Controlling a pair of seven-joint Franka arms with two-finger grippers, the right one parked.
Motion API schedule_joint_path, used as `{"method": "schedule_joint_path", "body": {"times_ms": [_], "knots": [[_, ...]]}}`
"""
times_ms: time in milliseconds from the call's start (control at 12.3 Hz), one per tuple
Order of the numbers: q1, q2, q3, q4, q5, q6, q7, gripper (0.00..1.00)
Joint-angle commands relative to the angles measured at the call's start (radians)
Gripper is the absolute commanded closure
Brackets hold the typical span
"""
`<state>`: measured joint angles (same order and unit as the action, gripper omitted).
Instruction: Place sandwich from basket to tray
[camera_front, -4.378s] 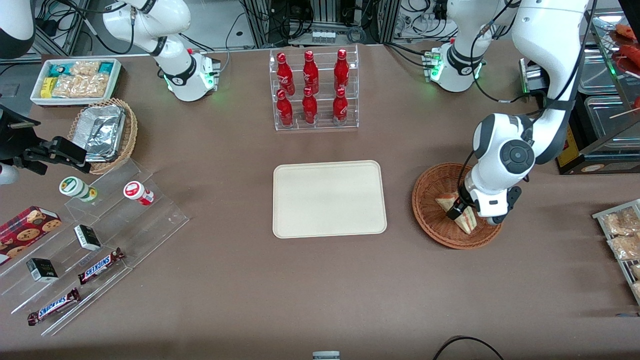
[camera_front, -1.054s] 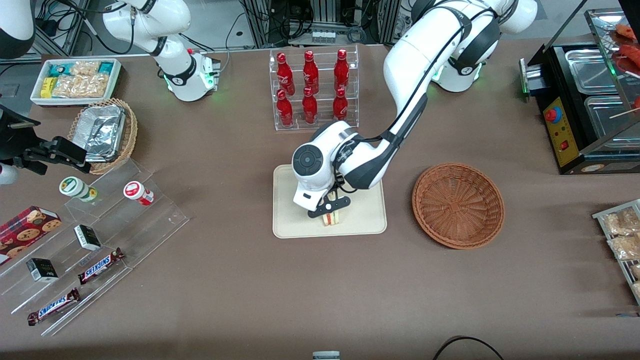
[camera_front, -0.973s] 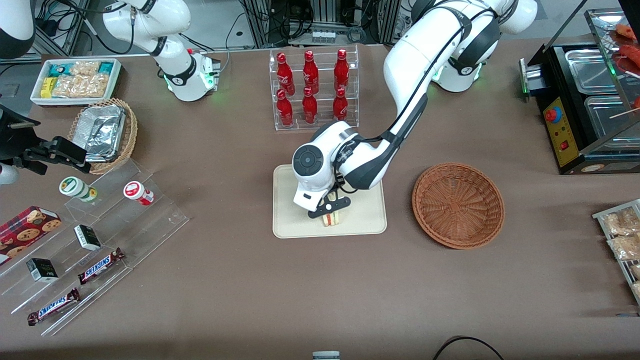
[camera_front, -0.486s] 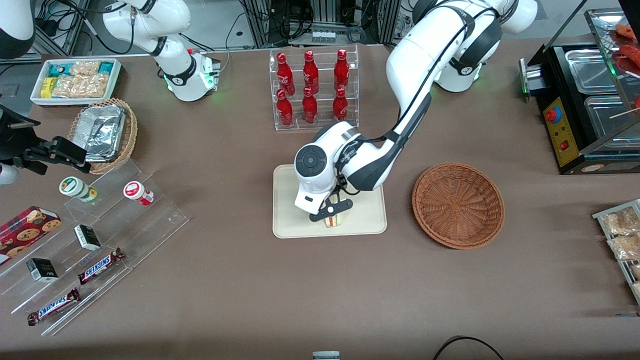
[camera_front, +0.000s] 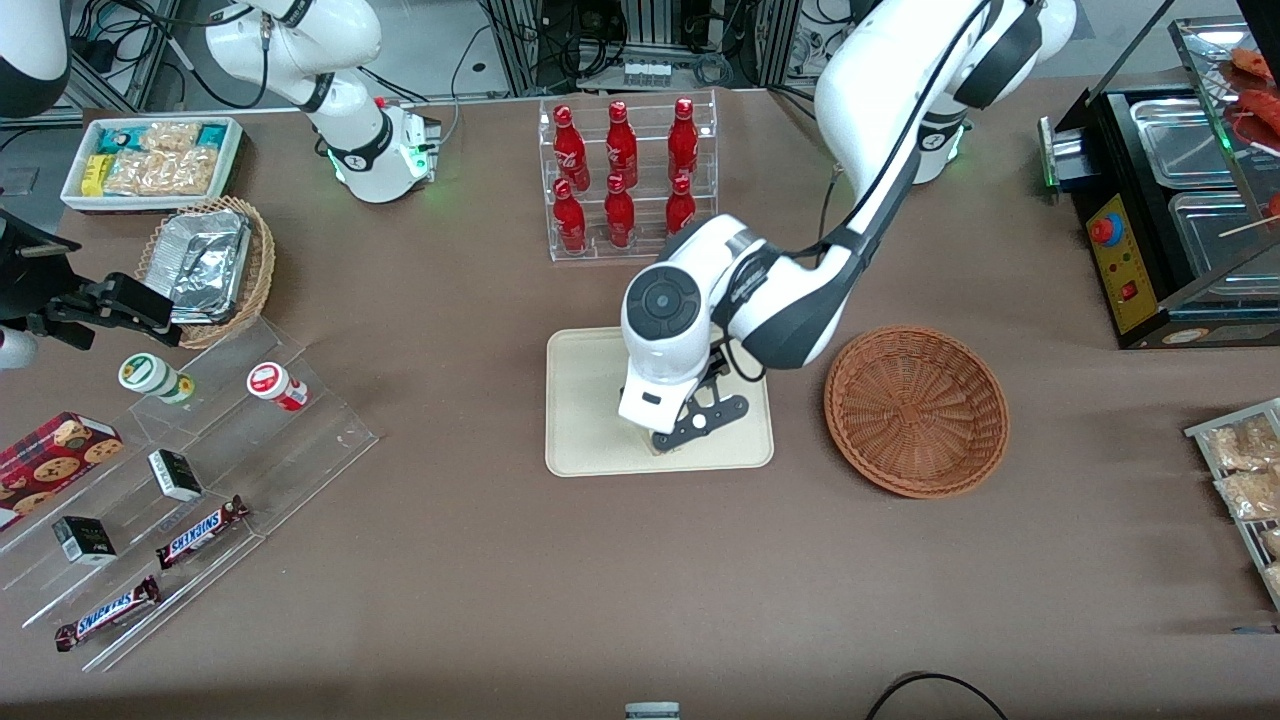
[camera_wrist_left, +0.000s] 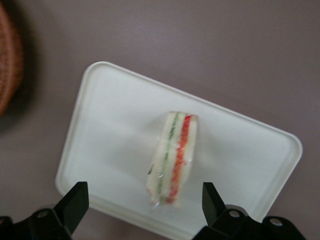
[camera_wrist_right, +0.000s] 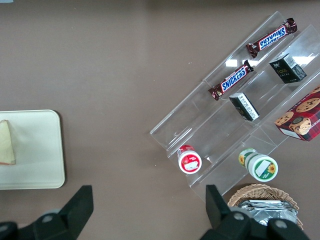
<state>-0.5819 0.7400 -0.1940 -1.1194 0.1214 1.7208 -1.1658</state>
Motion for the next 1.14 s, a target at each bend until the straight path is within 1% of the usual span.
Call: {"method": "schedule_joint_path", "body": {"times_ms": [0, 81, 162, 243, 405, 568, 892, 1054], "knots": [[0.017, -0.048, 0.031, -0.033, 0.014, -0.081, 0.003, 0.0], [0.031, -0.06, 0.045, -0.033, 0.012, -0.134, 0.017, 0.0], [0.077, -0.083, 0.048, -0.036, 0.009, -0.176, 0.052, 0.0], [0.118, -0.105, 0.048, -0.058, 0.001, -0.2, 0.14, 0.0], [0.198, -0.21, 0.05, -0.205, 0.01, -0.188, 0.298, 0.0], [0.276, -0.301, 0.05, -0.307, 0.012, -0.172, 0.452, 0.0], [0.401, -0.45, 0.05, -0.451, 0.003, -0.171, 0.682, 0.0], [0.448, -0.508, 0.05, -0.491, 0.001, -0.179, 0.753, 0.0]]}}
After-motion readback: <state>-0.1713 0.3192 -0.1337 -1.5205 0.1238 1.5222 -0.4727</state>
